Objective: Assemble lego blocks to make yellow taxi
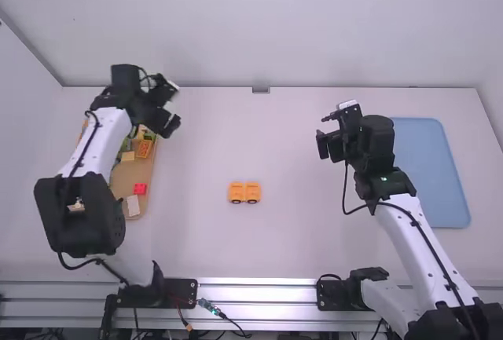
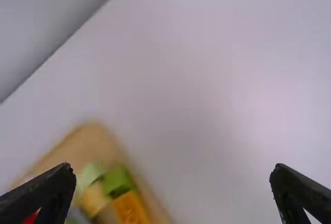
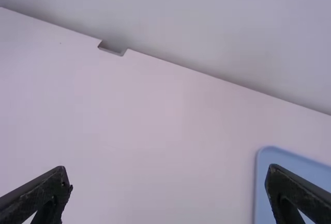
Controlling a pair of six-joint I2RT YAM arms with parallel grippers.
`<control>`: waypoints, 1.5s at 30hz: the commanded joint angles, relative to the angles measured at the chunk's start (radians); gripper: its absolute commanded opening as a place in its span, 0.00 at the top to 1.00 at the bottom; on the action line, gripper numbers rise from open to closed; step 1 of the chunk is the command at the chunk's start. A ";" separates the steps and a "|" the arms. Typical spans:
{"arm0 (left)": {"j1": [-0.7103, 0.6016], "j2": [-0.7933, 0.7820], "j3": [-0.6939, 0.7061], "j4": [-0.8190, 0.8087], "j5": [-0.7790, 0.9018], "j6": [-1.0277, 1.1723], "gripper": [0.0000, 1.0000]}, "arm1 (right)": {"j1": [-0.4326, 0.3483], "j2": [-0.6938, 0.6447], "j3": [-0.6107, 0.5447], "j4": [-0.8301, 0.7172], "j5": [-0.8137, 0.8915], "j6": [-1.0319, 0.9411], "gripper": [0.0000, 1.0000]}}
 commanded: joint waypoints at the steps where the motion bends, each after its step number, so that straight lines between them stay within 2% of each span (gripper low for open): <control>1: 0.064 0.000 -0.010 0.029 -0.025 -0.283 0.01 | -0.001 0.000 0.021 -0.003 0.005 0.002 0.01; 3: 0.132 0.000 -0.022 0.080 -0.137 -0.698 0.01 | 0.000 0.000 0.021 -0.007 0.005 0.002 0.01; 6: 0.196 0.008 -0.045 0.079 -0.258 -1.158 0.01 | 0.001 0.000 0.021 -0.007 0.004 0.002 0.01; 12: 0.222 0.010 -0.086 0.039 -0.205 -1.405 0.01 | 0.002 0.000 0.021 -0.006 -0.003 0.005 0.01; 15: 0.215 0.010 -0.112 -0.008 -0.146 -1.470 0.01 | 0.000 0.000 0.021 -0.006 -0.003 0.005 0.01; 18: 0.216 0.010 -0.132 0.013 -0.141 -1.479 0.01 | 0.000 0.000 0.021 -0.007 -0.003 0.005 0.01; 19: 0.216 0.010 -0.134 0.015 -0.136 -1.494 0.04 | 0.000 0.000 0.021 -0.007 -0.003 0.006 0.01; 22: 0.215 0.012 -0.114 -0.079 -0.177 -1.650 0.27 | 0.002 0.000 0.021 -0.006 -0.003 0.005 0.01; 24: 0.216 0.012 -0.100 -0.129 -0.230 -1.703 0.21 | 0.002 0.000 0.021 -0.006 -0.004 0.006 0.01; 25: 0.216 0.014 -0.091 -0.148 -0.245 -1.718 0.13 | 0.002 0.000 0.021 -0.006 -0.011 0.005 0.01; 27: 0.216 0.024 -0.066 -0.150 -0.235 -1.710 0.06 | -0.001 0.000 0.021 -0.006 -0.033 0.006 0.01; 29: 0.216 0.045 -0.032 -0.159 -0.239 -1.711 0.08 | 0.002 0.000 0.021 -0.006 -0.032 0.005 0.01; 33: 0.225 0.103 0.055 -0.216 -0.238 -1.718 0.03 | 0.001 0.000 0.021 -0.007 -0.032 0.005 0.01; 41: 0.224 0.368 0.364 -0.452 -0.225 -1.679 0.01 | 0.000 0.000 0.021 -0.007 -0.034 0.006 0.01; 45: 0.224 0.431 0.410 -0.488 -0.239 -1.695 0.01 | 0.002 0.000 0.021 -0.007 -0.034 0.006 0.01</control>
